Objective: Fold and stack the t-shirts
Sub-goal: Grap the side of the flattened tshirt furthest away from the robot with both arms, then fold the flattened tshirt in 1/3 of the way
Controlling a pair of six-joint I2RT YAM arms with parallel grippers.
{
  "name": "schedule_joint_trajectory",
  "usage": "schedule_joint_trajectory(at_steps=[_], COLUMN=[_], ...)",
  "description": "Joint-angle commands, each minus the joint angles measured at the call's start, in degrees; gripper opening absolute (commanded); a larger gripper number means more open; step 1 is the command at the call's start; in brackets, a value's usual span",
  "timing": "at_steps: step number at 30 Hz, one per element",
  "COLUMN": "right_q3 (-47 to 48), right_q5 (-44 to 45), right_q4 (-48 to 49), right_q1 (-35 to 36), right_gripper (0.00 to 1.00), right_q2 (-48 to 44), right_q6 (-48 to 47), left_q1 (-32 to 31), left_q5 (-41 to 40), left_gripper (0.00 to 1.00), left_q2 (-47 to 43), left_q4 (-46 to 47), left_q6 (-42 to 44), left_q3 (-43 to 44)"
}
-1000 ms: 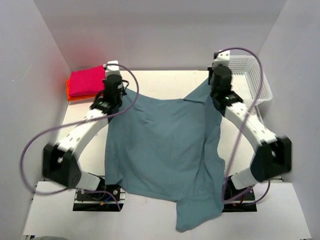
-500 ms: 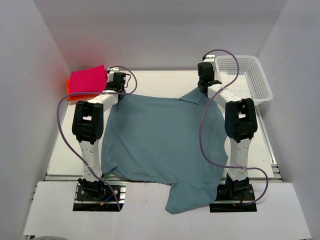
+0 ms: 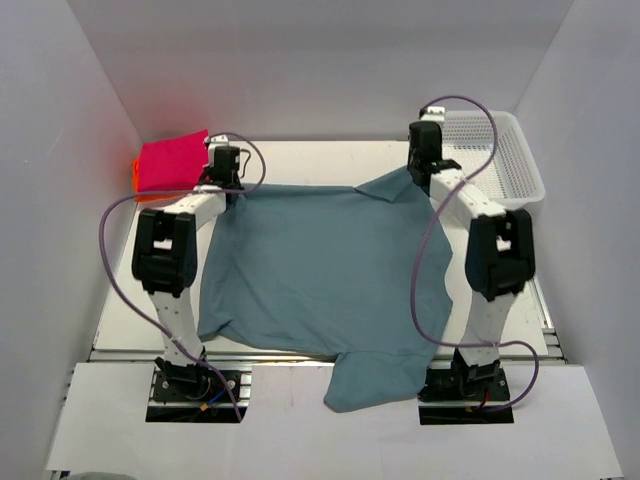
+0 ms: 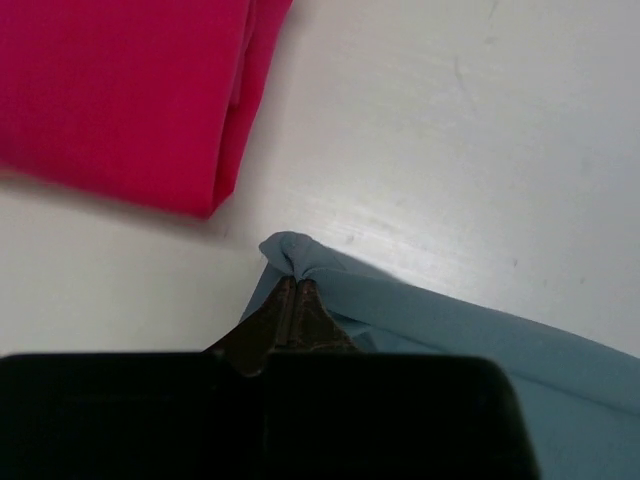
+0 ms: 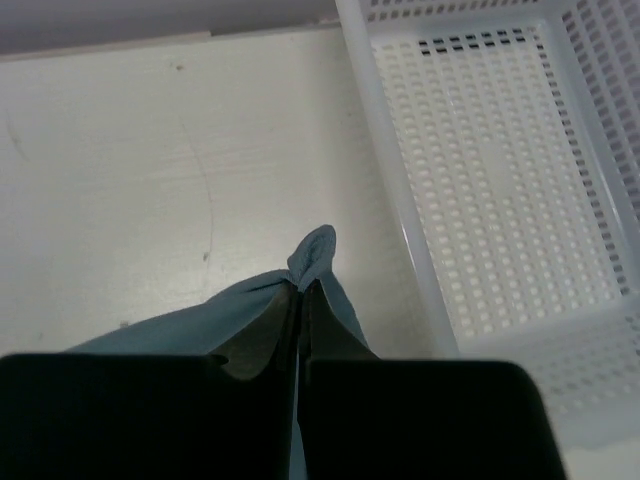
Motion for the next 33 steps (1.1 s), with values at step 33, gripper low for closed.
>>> schedule_joint_trajectory(at_steps=[33], right_q3=[-45.7], right_q5=[-18.3], right_q4=[-34.7], right_q1=[0.0], right_gripper=[0.00], right_q2=[-51.9], right_q6=[31.6], left_q1=[-0.7], left_q5=[4.8], left_gripper=[0.01], left_q2=[-34.4], left_q4=[-18.3], left_q6=[-16.3], left_q3=[-32.9])
